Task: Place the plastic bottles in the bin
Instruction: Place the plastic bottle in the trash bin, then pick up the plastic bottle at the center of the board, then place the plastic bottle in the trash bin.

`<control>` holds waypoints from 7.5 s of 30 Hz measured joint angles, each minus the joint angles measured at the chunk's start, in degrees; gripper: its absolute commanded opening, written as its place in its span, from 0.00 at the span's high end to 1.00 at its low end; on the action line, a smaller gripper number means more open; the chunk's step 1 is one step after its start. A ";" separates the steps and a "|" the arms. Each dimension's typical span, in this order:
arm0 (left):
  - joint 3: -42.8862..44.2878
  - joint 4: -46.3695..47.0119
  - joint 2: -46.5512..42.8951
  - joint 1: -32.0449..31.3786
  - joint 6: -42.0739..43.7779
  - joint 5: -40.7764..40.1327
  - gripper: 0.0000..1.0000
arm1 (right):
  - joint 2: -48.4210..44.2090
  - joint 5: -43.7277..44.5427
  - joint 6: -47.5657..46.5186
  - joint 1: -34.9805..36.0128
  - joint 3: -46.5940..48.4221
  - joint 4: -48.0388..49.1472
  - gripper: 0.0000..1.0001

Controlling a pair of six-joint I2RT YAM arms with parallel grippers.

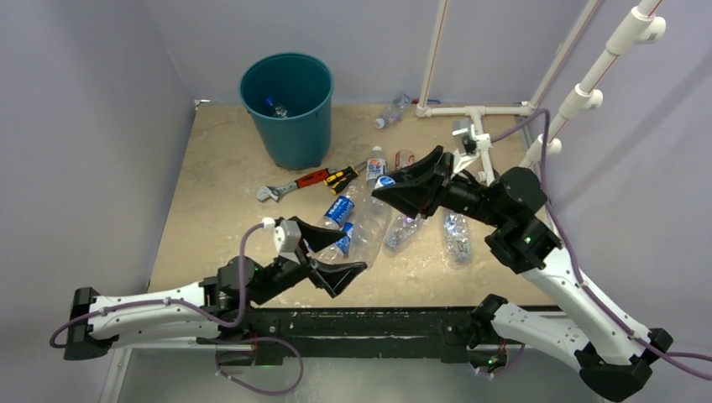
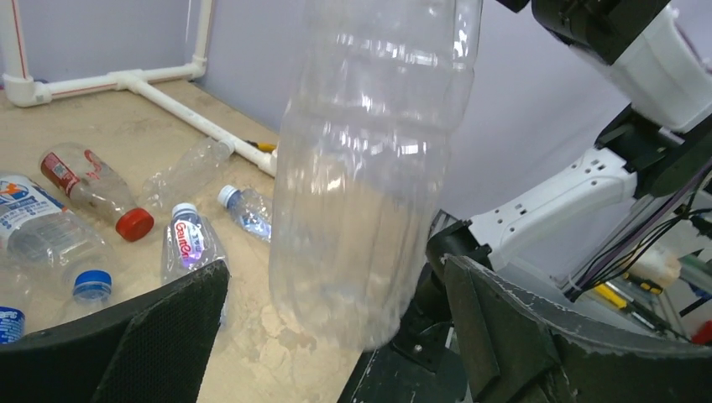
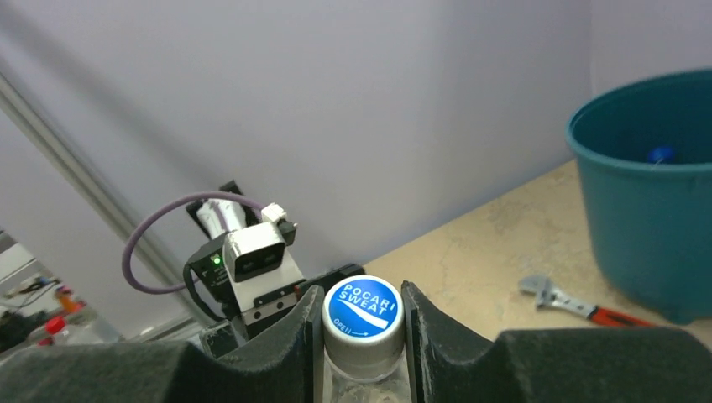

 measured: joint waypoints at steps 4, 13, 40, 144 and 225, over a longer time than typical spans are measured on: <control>0.00 -5.31 -7.23 0.00 -1.09 -1.05 0.01 | -2.38 6.12 -2.51 0.00 2.10 1.38 1.00; 0.00 -19.47 -26.60 0.00 -4.66 -7.87 0.01 | -0.09 22.25 -4.33 -0.02 -0.35 23.76 1.00; 10.43 -49.94 -27.63 0.00 -14.93 -33.64 0.08 | 65.79 32.81 -24.72 -0.02 64.39 20.68 1.00; 2.64 -44.35 -2.12 -0.02 -29.94 -26.73 0.09 | 25.92 40.65 26.51 -7.30 -43.15 24.39 0.77; 68.67 -28.85 39.01 27.08 21.24 -23.69 1.00 | -37.57 23.71 11.41 8.11 -50.40 8.79 0.01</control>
